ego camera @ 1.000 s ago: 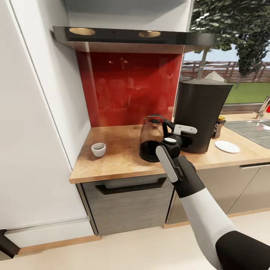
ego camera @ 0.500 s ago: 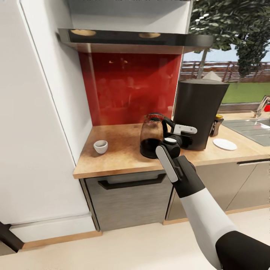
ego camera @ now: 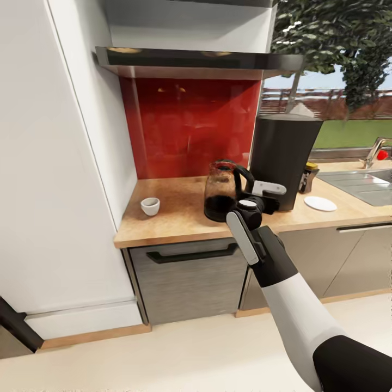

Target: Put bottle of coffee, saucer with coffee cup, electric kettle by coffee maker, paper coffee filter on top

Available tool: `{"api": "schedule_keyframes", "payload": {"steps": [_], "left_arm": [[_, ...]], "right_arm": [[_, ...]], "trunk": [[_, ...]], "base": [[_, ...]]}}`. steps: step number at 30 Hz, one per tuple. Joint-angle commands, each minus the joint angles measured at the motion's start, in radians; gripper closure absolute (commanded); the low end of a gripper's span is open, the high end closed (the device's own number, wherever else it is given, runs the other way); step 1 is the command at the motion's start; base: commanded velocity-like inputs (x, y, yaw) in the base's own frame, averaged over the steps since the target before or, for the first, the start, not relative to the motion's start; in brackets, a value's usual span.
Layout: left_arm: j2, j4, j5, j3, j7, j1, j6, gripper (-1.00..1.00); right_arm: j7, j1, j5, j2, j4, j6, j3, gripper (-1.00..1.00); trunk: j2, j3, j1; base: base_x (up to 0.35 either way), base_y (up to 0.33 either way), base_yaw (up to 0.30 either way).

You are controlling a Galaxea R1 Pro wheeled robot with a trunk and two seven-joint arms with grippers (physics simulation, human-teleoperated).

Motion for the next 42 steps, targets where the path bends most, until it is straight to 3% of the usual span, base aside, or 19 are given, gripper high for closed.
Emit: {"api": "schedule_keyframes", "payload": {"steps": [1,16,25,30,35,37,40,42], "left_arm": [[0.000,0.000,-0.004,0.007,-0.003,0.000,0.010,-1.00],[0.000,0.000,-0.004,0.007,-0.003,0.000,0.010,-1.00],[0.000,0.000,-0.004,0.007,-0.003,0.000,0.010,-1.00],[0.000,0.000,-0.004,0.007,-0.003,0.000,0.010,-1.00],[0.000,0.000,-0.004,0.007,-0.004,0.000,0.010,-1.00],[0.000,0.000,-0.004,0.007,-0.004,0.000,0.010,-1.00],[0.000,0.000,-0.004,0.007,-0.004,0.000,0.010,-1.00],[0.000,0.000,-0.004,0.007,-0.004,0.000,0.010,-1.00]], "right_arm": [[-0.008,0.000,-0.014,0.000,-0.002,0.007,0.001,-1.00],[-0.008,0.015,-0.033,-0.004,-0.061,0.004,0.000,-1.00],[-0.008,0.139,-0.031,-0.021,-0.218,0.006,0.001,-1.00],[-0.002,0.219,-0.030,-0.083,-0.267,0.002,0.000,-1.00],[0.000,0.243,-0.030,-0.107,-0.275,-0.002,-0.002,-1.00],[0.000,0.249,-0.030,-0.134,-0.276,-0.011,-0.003,-1.00],[0.001,0.255,-0.030,-0.203,-0.277,-0.036,-0.004,-1.00],[0.001,0.257,-0.030,-0.227,-0.277,-0.042,-0.004,-1.00]], "trunk": [[-0.001,-0.001,0.000],[-0.001,-0.001,0.000],[-0.001,-0.001,0.000],[-0.001,-0.001,0.000],[-0.001,-0.001,0.000],[-0.001,-0.001,0.000],[-0.001,-0.001,0.000],[-0.001,-0.001,0.000]], "base": [[-0.080,0.000,0.000],[-0.015,0.000,0.000],[0.000,0.000,0.000],[0.000,0.000,0.000],[0.000,0.000,0.000],[0.000,0.000,0.000],[0.000,0.000,0.000],[0.000,0.000,0.000]]}}
